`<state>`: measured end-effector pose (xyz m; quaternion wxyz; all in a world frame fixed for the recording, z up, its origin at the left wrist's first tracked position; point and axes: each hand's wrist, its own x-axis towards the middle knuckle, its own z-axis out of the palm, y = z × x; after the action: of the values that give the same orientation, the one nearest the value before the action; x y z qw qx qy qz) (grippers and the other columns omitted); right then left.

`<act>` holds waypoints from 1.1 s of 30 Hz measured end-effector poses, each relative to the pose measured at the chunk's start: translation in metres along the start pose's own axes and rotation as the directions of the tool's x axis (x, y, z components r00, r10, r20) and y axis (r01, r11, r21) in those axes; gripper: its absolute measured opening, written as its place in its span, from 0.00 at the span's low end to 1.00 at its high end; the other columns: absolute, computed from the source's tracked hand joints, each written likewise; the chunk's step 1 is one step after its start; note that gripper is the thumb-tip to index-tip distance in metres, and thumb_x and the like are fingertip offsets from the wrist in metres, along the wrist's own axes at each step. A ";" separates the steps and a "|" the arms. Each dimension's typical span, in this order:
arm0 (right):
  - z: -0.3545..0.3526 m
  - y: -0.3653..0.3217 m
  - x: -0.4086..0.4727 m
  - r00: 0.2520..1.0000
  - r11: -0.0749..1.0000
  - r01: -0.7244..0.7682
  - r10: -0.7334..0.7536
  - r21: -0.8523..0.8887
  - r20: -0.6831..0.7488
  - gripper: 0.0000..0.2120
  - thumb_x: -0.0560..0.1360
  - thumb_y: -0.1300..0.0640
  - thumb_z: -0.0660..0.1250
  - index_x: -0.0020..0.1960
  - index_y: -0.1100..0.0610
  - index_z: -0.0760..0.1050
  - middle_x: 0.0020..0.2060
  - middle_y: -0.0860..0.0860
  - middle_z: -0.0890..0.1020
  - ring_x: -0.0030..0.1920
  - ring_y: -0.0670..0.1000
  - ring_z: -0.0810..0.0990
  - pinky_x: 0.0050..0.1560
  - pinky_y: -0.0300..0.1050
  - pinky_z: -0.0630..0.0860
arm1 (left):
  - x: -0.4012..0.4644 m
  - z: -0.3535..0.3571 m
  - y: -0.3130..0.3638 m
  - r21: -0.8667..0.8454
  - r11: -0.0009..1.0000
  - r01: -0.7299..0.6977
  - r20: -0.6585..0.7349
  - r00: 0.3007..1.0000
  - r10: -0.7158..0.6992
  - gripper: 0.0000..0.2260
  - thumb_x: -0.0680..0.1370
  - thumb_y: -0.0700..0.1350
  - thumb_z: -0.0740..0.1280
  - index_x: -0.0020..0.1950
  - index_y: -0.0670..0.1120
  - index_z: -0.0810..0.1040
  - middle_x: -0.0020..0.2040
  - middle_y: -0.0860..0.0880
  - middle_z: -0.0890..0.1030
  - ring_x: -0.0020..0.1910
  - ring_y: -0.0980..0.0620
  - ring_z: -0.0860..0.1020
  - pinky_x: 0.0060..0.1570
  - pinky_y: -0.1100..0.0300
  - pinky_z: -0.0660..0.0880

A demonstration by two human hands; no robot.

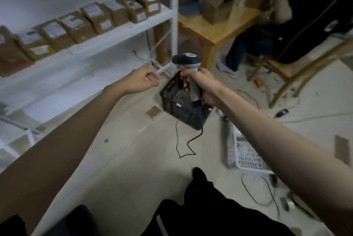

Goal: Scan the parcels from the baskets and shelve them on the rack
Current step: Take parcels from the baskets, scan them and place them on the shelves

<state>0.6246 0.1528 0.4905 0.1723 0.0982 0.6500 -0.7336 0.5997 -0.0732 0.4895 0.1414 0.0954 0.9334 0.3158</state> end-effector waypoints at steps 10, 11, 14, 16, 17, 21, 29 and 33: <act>-0.168 0.074 -0.053 0.955 0.980 -0.113 0.153 0.166 -0.252 0.10 0.79 0.65 0.66 0.59 0.60 0.72 0.40 0.54 0.76 0.31 0.48 0.73 0.30 0.40 0.71 | 0.058 0.181 0.089 -0.056 0.998 0.006 0.332 0.943 0.013 0.03 0.78 0.48 0.72 0.51 0.54 0.81 0.45 0.49 0.84 0.45 0.56 0.81 0.48 0.61 0.75; -0.185 0.085 -0.057 0.949 0.972 -0.129 0.178 0.195 -0.260 0.09 0.79 0.65 0.66 0.59 0.60 0.73 0.40 0.54 0.76 0.31 0.48 0.73 0.31 0.40 0.71 | 0.062 0.201 0.095 -0.055 0.998 0.011 0.359 0.933 0.010 0.03 0.77 0.48 0.72 0.49 0.55 0.81 0.43 0.50 0.84 0.45 0.56 0.81 0.49 0.60 0.75; -0.239 0.119 -0.072 0.923 0.946 -0.174 0.254 0.273 -0.291 0.10 0.79 0.65 0.65 0.59 0.58 0.75 0.40 0.52 0.77 0.32 0.47 0.74 0.34 0.41 0.71 | 0.070 0.264 0.118 -0.033 0.999 0.025 0.458 0.889 -0.008 0.03 0.77 0.48 0.72 0.49 0.55 0.80 0.42 0.54 0.81 0.41 0.59 0.78 0.43 0.62 0.73; -0.273 0.138 -0.084 0.898 0.928 -0.197 0.300 0.316 -0.321 0.11 0.79 0.66 0.65 0.60 0.59 0.74 0.41 0.53 0.76 0.33 0.48 0.74 0.34 0.41 0.71 | 0.075 0.304 0.134 -0.014 0.999 0.039 0.517 0.856 -0.026 0.05 0.77 0.49 0.71 0.53 0.53 0.81 0.47 0.55 0.81 0.44 0.58 0.78 0.42 0.62 0.73; -0.289 0.147 -0.090 0.888 0.920 -0.210 0.321 0.331 -0.330 0.11 0.79 0.66 0.64 0.60 0.59 0.73 0.41 0.53 0.76 0.33 0.48 0.74 0.34 0.41 0.71 | 0.076 0.321 0.142 -0.003 0.999 0.043 0.542 0.840 -0.034 0.07 0.78 0.49 0.71 0.55 0.51 0.80 0.49 0.55 0.80 0.45 0.58 0.78 0.42 0.61 0.73; -0.349 0.162 -0.110 0.859 0.887 -0.232 0.379 0.398 -0.344 0.09 0.80 0.67 0.63 0.59 0.60 0.71 0.39 0.54 0.74 0.33 0.49 0.71 0.34 0.42 0.68 | 0.082 0.375 0.177 0.009 0.999 0.042 0.607 0.794 -0.039 0.08 0.79 0.47 0.70 0.57 0.48 0.80 0.49 0.55 0.79 0.44 0.59 0.77 0.42 0.63 0.73; -0.431 0.150 -0.124 0.837 0.850 -0.155 0.383 0.503 -0.390 0.08 0.80 0.68 0.61 0.58 0.61 0.68 0.36 0.53 0.72 0.33 0.48 0.69 0.36 0.42 0.67 | 0.114 0.428 0.253 -0.009 1.000 0.010 0.648 0.761 -0.001 0.07 0.80 0.49 0.68 0.57 0.51 0.79 0.50 0.55 0.79 0.49 0.55 0.78 0.41 0.61 0.72; -0.454 0.151 -0.123 0.813 0.834 -0.135 0.402 0.535 -0.422 0.08 0.80 0.67 0.61 0.58 0.61 0.69 0.38 0.53 0.73 0.34 0.48 0.70 0.37 0.42 0.66 | 0.134 0.444 0.270 0.001 1.000 -0.011 0.680 0.733 0.007 0.09 0.80 0.49 0.68 0.59 0.49 0.80 0.54 0.51 0.79 0.52 0.52 0.78 0.46 0.58 0.73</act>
<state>0.7586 0.6025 0.3352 0.0663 0.4251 0.4473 -0.7841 0.6412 0.4240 0.2906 0.4705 0.2090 0.8177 0.2573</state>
